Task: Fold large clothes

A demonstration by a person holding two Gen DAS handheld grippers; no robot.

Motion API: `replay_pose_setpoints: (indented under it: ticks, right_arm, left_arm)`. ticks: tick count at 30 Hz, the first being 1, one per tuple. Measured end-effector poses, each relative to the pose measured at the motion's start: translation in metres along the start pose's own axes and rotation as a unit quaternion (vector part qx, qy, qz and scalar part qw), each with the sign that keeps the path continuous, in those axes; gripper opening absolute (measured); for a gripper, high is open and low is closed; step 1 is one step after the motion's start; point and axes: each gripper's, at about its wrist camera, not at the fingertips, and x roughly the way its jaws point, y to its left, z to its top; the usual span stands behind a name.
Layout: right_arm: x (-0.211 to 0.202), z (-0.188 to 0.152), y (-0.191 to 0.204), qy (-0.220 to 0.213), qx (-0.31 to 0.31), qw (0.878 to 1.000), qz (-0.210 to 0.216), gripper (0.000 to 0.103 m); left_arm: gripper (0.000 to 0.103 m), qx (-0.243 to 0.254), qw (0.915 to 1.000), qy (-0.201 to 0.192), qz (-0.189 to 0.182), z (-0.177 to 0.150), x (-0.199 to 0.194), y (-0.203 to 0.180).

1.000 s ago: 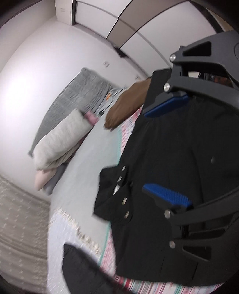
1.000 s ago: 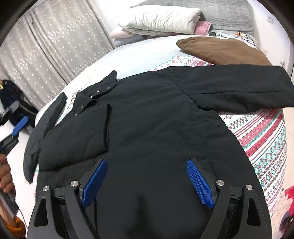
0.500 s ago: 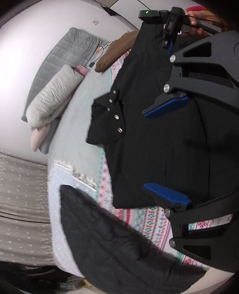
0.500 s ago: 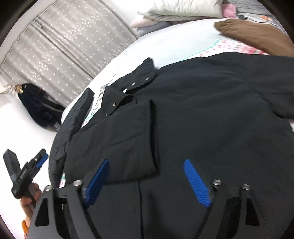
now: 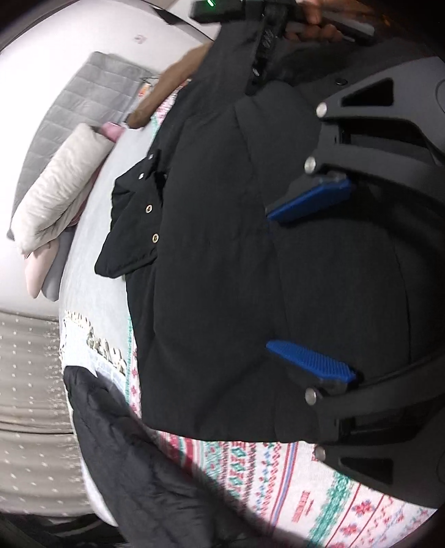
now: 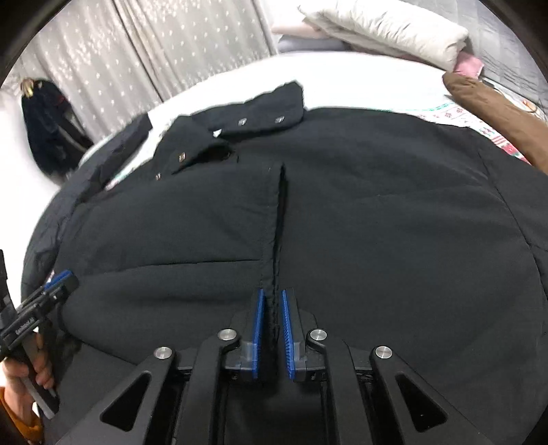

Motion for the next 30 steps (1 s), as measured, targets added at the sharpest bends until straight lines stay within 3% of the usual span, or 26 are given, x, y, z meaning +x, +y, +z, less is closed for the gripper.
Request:
replay_pose_setpoints:
  ticks: [3, 4, 5, 7, 12, 16, 22, 26, 28, 30]
  right_arm:
    - [-0.031, -0.008, -0.018, -0.021, 0.041, 0.999, 0.001, 0.049]
    - [-0.038, -0.010, -0.025, -0.027, 0.048, 0.998, -0.003, 0.064]
    - [-0.051, -0.015, -0.035, -0.039, 0.060, 0.997, -0.014, 0.073]
    - [-0.073, -0.019, -0.056, -0.061, 0.077, 0.994, -0.037, 0.078]
    - [-0.129, -0.028, -0.131, -0.097, 0.130, 0.982, -0.096, 0.082]
    - [-0.165, -0.043, -0.199, -0.126, 0.180, 0.972, -0.086, 0.083]
    - [-0.194, -0.068, -0.295, -0.126, 0.235, 0.956, -0.122, 0.083]
    - [-0.208, -0.085, -0.355, -0.129, 0.277, 0.943, -0.136, 0.083]
    - [-0.210, -0.089, -0.376, -0.134, 0.297, 0.936, -0.130, 0.083]
    - [-0.217, -0.098, -0.400, -0.160, 0.328, 0.926, -0.098, 0.083]
  left_arm:
    - [0.085, 0.005, 0.9996, 0.018, 0.019, 0.003, -0.012, -0.013]
    - [0.087, 0.001, 0.9996, 0.021, 0.017, 0.003, -0.018, -0.016]
    - [0.089, -0.004, 0.9996, 0.026, 0.013, 0.003, -0.024, -0.019]
    - [0.098, -0.016, 0.9989, 0.044, 0.005, 0.005, -0.034, -0.024]
    - [0.100, -0.091, 0.9927, 0.067, -0.042, 0.008, -0.066, -0.038]
    - [0.102, -0.182, 0.9792, 0.033, -0.084, 0.002, -0.084, -0.052]
    - [0.102, -0.166, 0.9825, 0.010, -0.085, -0.018, -0.067, -0.093]
    - [0.102, -0.170, 0.9816, 0.023, -0.084, -0.040, -0.037, -0.101]
    - [0.102, -0.165, 0.9823, 0.046, -0.076, -0.047, -0.021, -0.102]
    - [0.102, -0.151, 0.9843, 0.062, -0.068, -0.047, -0.015, -0.103]
